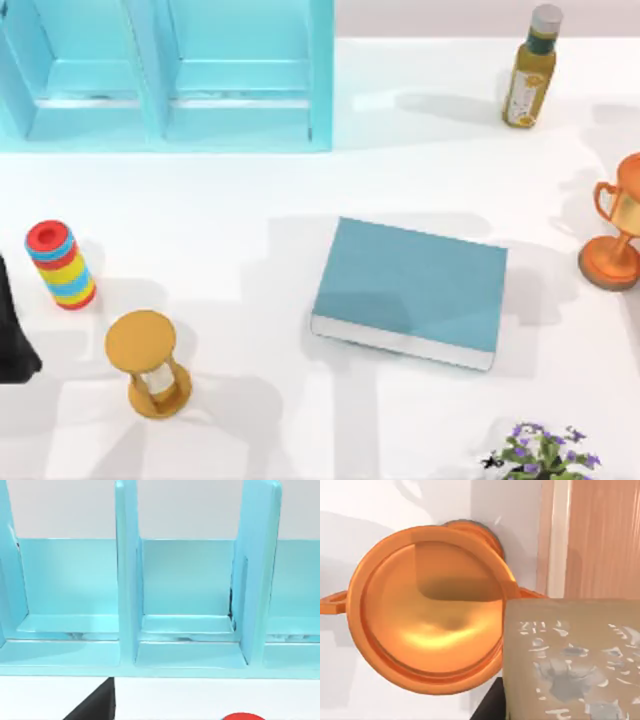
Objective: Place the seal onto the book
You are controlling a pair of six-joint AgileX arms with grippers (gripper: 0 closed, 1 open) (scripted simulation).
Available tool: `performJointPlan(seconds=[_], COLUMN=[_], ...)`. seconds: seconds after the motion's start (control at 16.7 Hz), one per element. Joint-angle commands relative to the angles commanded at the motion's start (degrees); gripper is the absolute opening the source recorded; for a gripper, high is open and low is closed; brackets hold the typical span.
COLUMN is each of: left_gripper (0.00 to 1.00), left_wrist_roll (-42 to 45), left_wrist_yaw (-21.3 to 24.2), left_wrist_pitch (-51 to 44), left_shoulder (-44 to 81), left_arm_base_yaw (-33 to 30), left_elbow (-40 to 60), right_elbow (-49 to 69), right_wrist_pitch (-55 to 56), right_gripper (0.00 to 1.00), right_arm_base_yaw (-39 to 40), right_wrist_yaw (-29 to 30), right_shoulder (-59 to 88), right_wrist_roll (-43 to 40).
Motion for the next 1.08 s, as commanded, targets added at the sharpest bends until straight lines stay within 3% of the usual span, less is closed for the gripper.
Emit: performJointPlan(seconds=[0.24,0.66,1.08], left_gripper=[1.0,1.0,1.0], left_wrist_roll=[0.0,0.0,0.0], left_wrist_yaw=[0.0,0.0,0.0], left_wrist_pitch=[0.0,0.0,0.0], left_shoulder=[0.0,0.0,0.0], left_arm_base_yaw=[0.0,0.0,0.0], left_elbow=[0.0,0.0,0.0], right_elbow=[-1.1,-0.5,6.5], right_wrist_pitch=[-7.9,-7.6,1.9], right_gripper=[0.0,0.0,0.0], right_arm_base_yaw=[4.0,4.8,23.3], right_wrist_yaw=[2.9,3.0,2.4], right_shoulder=[-2.1,-2.0,5.9], right_wrist_roll=[4.5,5.4,18.9])
